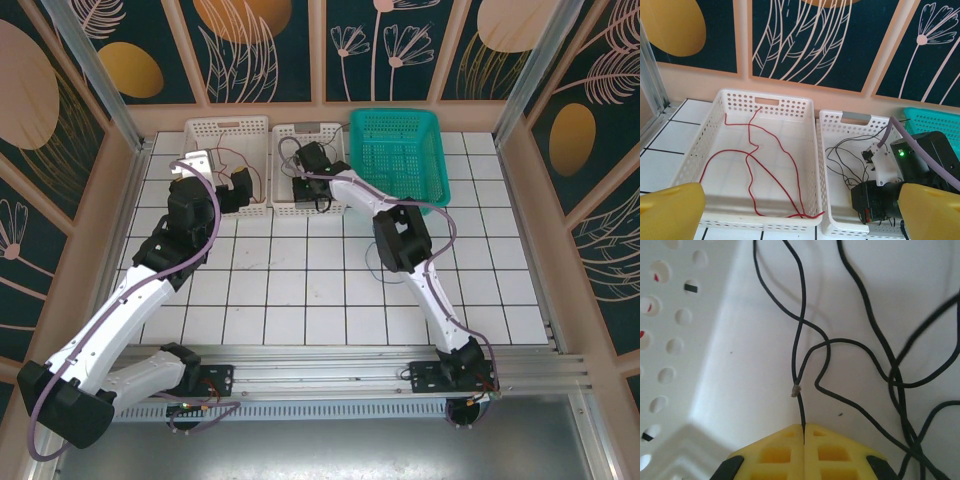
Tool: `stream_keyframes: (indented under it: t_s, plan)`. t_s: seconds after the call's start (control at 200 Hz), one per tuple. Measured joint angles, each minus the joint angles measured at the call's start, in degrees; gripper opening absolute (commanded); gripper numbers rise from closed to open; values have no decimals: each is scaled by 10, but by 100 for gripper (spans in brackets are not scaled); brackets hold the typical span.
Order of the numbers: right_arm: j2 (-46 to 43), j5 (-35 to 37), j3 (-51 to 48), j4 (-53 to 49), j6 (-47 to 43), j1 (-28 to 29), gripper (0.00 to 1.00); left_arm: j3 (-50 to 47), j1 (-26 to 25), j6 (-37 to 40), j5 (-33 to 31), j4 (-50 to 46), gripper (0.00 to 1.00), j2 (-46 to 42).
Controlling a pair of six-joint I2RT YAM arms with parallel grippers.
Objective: Untangle the cables
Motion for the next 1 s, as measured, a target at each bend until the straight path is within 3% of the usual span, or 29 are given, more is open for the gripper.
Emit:
stream_keyframes:
  t_s: [0.095,0.18,0.36,0.606,0.686,1.001]
  plan:
    - [-9,1,-5,0,2,-2,26,0,0,1,0,0,99,0]
    - [-37,0,-29,2,-9,-2,36,0,0,2,1,0,98,1]
    - [-113,18,-46,3,-16,5,43,0,0,2,9,0,99,4]
    - [-230,89,-59,2,-18,9,44,0,0,3,17,0,98,10]
    - [-291,113,-130,10,-17,9,45,0,0,4,21,-1,98,11]
    - [-582,197,-564,33,28,9,49,0,0,4,39,-1,98,21]
